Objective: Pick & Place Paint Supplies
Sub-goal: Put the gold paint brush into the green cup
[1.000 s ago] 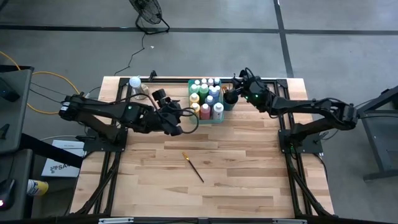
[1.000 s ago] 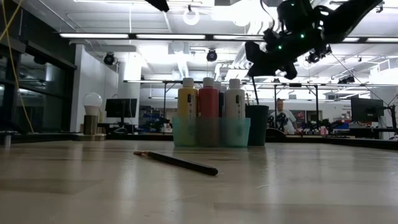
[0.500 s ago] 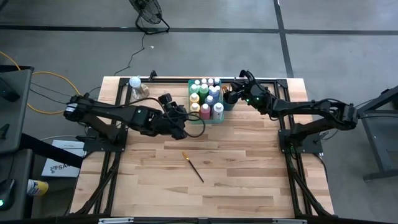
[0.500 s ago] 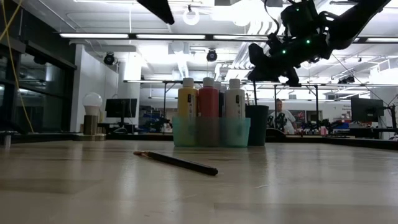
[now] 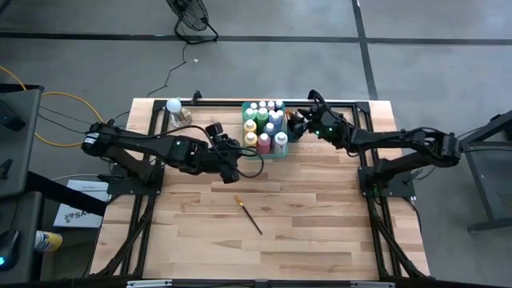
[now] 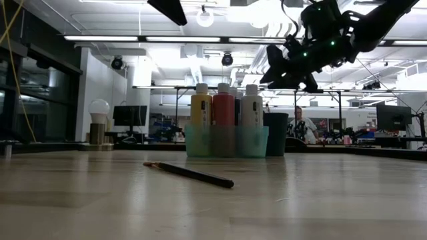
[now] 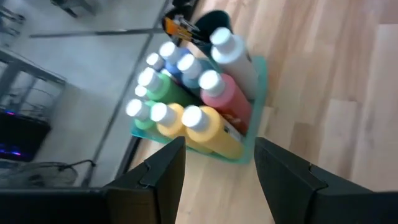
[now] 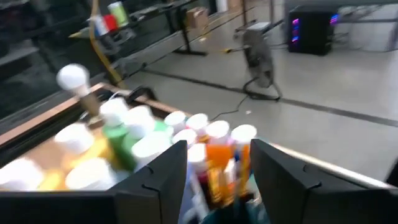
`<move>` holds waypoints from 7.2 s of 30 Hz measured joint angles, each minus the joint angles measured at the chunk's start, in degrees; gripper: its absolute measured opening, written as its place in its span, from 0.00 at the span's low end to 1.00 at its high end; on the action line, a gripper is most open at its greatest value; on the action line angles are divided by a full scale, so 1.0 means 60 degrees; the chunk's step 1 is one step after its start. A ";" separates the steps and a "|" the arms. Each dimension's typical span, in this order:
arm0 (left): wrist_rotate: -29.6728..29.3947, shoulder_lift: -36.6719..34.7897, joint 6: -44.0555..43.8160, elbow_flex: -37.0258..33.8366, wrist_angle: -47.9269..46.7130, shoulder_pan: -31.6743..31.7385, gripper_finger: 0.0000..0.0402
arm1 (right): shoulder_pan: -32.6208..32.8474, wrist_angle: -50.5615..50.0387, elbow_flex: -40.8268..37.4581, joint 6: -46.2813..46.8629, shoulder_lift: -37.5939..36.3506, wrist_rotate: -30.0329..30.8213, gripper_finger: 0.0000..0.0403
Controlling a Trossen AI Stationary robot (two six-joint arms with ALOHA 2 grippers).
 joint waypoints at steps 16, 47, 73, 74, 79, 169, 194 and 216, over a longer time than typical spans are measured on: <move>0.4606 -0.0004 0.2935 -0.2613 0.0586 0.1241 0.46 | 0.0629 -0.1981 0.0007 0.0220 -0.1613 -0.1058 0.44; 0.8219 0.1858 0.7204 -0.4736 0.4343 0.1308 0.46 | 0.0636 -0.3259 0.0011 0.0752 -0.2226 -0.1594 0.43; 0.7874 0.2718 0.7834 -0.4656 0.4601 0.0557 0.34 | 0.0636 -0.3472 0.0011 0.0960 -0.2226 -0.1619 0.43; 0.7880 0.2741 0.7838 -0.4656 0.4598 0.0557 0.32 | 0.0636 -0.3472 0.0011 0.0964 -0.2226 -0.1645 0.43; 0.7929 0.3156 0.7777 -0.4636 0.4621 0.0560 0.25 | 0.0636 -0.3472 0.0011 0.0966 -0.2226 -0.1804 0.43; 0.0431 0.1526 1.8312 0.0911 0.4628 0.0568 0.00 | 0.0538 -0.1028 0.3158 0.3873 0.0994 -1.1790 0.04; -0.1552 0.1147 1.1376 0.0929 0.3220 0.1489 0.38 | -0.0315 -0.3459 0.3158 0.1870 -0.0237 -0.7948 0.04; 0.2978 -0.1516 0.2219 -0.1945 0.2429 0.3505 0.38 | -0.0648 -0.4185 0.3158 -0.1362 -0.0401 -0.0198 0.04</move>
